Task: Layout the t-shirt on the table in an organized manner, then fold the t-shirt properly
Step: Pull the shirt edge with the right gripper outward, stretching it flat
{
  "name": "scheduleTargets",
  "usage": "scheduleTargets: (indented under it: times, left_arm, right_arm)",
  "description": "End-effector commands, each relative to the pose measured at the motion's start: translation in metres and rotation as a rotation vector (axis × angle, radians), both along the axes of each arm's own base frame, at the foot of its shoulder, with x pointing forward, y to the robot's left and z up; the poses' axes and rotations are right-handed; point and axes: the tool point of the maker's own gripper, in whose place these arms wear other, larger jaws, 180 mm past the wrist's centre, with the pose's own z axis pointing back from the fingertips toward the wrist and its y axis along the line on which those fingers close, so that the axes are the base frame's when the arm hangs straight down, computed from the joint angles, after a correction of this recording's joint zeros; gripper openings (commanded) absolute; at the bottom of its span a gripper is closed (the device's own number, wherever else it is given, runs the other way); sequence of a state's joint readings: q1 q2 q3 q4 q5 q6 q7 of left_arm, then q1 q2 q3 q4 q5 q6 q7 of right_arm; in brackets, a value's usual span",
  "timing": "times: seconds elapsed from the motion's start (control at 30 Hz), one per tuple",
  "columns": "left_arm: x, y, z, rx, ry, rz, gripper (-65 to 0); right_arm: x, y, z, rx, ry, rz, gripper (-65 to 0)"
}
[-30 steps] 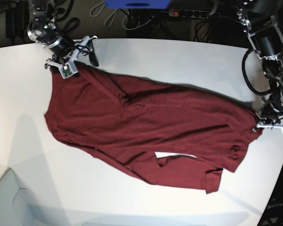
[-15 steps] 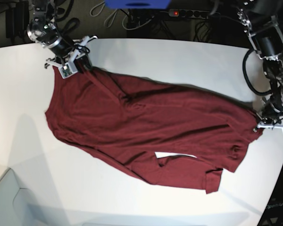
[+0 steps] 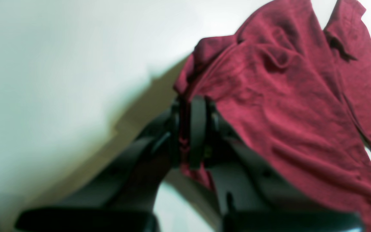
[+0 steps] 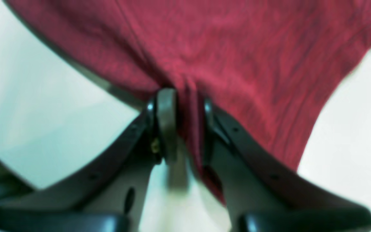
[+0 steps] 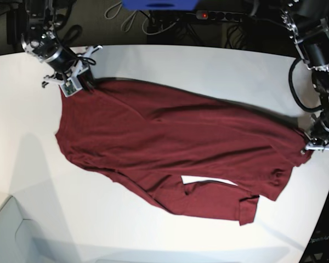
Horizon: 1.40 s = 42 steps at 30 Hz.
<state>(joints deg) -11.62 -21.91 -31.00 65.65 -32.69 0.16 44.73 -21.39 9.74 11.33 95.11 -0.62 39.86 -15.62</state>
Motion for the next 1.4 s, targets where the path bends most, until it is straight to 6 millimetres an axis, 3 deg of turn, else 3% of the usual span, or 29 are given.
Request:
scheduleTargets:
  times: [0.0, 0.17, 0.43, 0.8, 0.97, 1.13, 1.27, 1.37]
  left_arm:
    - [0.011, 0.012, 0.023, 0.037, -0.061, 0.01, -64.8]
    - [0.011, 0.013, 0.024, 0.037, -0.062, 0.011, -64.8]
    - [0.012, 0.013, 0.024, 0.039, -0.065, 0.013, -64.8]
    - [0.011, 0.02, 0.028, 0.055, -0.069, 0.017, -64.8]
    - [0.011, 0.02, 0.028, 0.055, -0.069, 0.017, -64.8]
    - [0.011, 0.019, 0.028, 0.055, -0.069, 0.015, -64.8]
    - [0.011, 0.019, 0.028, 0.055, -0.069, 0.015, -64.8]
    - [0.011, 0.019, 0.028, 0.055, -0.069, 0.015, -64.8]
  right_arm:
    - [0.012, -0.001, 0.015, 0.013, -0.059, 0.001, -55.0]
    - [0.026, -0.008, 0.021, -0.009, -0.085, 0.002, -55.0]
    - [0.029, -0.012, 0.023, -0.021, -0.091, 0.008, -54.9]
    - [0.034, -0.038, 0.003, -0.054, -0.036, -0.006, -54.9]
    - [0.043, -0.037, 0.011, -0.056, -0.063, -0.005, -54.9]
    - [0.053, -0.045, 0.039, -0.056, -0.148, -0.062, -54.8]
    - [0.05, -0.048, 0.046, -0.029, -0.171, -0.13, -48.5]
    - [0.039, -0.044, 0.042, -0.018, -0.153, -0.142, -38.0]
